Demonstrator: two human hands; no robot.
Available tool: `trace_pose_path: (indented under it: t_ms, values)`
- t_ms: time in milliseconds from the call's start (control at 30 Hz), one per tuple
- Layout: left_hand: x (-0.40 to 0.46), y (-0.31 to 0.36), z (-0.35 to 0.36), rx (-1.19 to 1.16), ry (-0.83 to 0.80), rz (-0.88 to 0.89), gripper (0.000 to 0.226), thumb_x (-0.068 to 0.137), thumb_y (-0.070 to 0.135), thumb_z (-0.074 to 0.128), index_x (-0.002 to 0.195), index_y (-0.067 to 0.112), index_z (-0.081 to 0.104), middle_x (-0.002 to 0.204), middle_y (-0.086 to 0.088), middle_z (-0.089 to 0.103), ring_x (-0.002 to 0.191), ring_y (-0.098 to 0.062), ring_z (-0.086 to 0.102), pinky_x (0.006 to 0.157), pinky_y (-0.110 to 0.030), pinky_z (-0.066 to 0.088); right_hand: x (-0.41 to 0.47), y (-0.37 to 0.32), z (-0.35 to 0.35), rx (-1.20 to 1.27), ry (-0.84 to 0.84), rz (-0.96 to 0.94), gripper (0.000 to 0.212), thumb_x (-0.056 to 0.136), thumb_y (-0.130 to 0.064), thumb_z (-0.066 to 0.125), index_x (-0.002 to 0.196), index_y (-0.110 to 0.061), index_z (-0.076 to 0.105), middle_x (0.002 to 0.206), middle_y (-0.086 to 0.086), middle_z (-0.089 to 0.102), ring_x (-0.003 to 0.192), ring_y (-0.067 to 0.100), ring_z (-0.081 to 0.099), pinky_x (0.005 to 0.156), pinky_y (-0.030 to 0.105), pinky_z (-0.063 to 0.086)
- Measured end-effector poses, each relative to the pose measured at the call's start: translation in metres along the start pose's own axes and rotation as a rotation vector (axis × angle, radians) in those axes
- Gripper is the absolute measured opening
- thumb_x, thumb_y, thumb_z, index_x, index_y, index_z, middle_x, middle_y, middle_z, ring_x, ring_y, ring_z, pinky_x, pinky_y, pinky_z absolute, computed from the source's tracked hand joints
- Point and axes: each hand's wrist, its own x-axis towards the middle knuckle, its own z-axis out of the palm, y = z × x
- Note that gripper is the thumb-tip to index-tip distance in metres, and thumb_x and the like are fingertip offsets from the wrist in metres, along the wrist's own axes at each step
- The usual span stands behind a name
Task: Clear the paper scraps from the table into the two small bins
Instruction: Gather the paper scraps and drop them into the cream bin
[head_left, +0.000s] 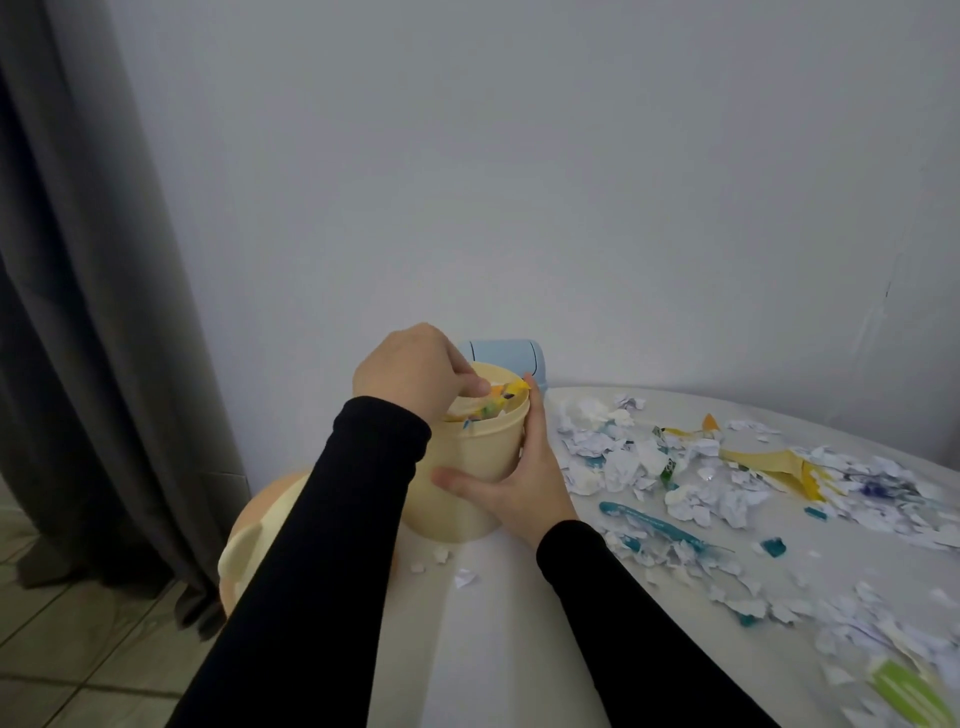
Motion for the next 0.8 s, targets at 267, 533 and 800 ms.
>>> trace_pose_path:
  t_ms: [267, 533, 800]
  values:
    - [-0.024, 0.011, -0.022, -0.002, 0.166, 0.045, 0.042, 0.098, 0.044, 0.041, 0.109, 0.009, 0.062, 0.118, -0.007, 0.055, 0.112, -0.022, 0.049, 0.096, -0.033, 0.037, -0.02, -0.003, 0.0, -0.011, 0.03, 0.012, 0.132, 0.054, -0.048, 0.088, 0.146, -0.046, -0.006, 0.148, -0.027, 0.026, 0.134, -0.011, 0.027, 0.103, 0.014, 0.031]
    - [-0.075, 0.007, -0.023, -0.015, 0.295, 0.235, 0.04, 0.095, 0.036, 0.049, 0.134, 0.026, 0.049, 0.124, -0.001, 0.044, 0.114, -0.016, 0.047, 0.089, -0.022, 0.035, -0.066, -0.01, -0.007, -0.379, 0.196, -0.18, 0.037, 0.084, -0.02, 0.066, 0.12, -0.023, 0.057, 0.091, -0.009, 0.047, 0.08, -0.005, 0.045, 0.076, 0.018, 0.039]
    - [-0.128, -0.019, -0.034, 0.201, -0.257, 0.1, 0.006, 0.085, 0.032, 0.064, 0.088, 0.03, 0.068, 0.083, 0.013, 0.059, 0.07, -0.004, 0.052, 0.062, -0.019, 0.039, -0.097, -0.02, 0.012, -0.672, -0.218, -0.12, 0.035, 0.095, -0.012, 0.049, 0.13, -0.011, 0.055, 0.118, 0.008, 0.048, 0.113, 0.021, 0.044, 0.097, 0.019, 0.032]
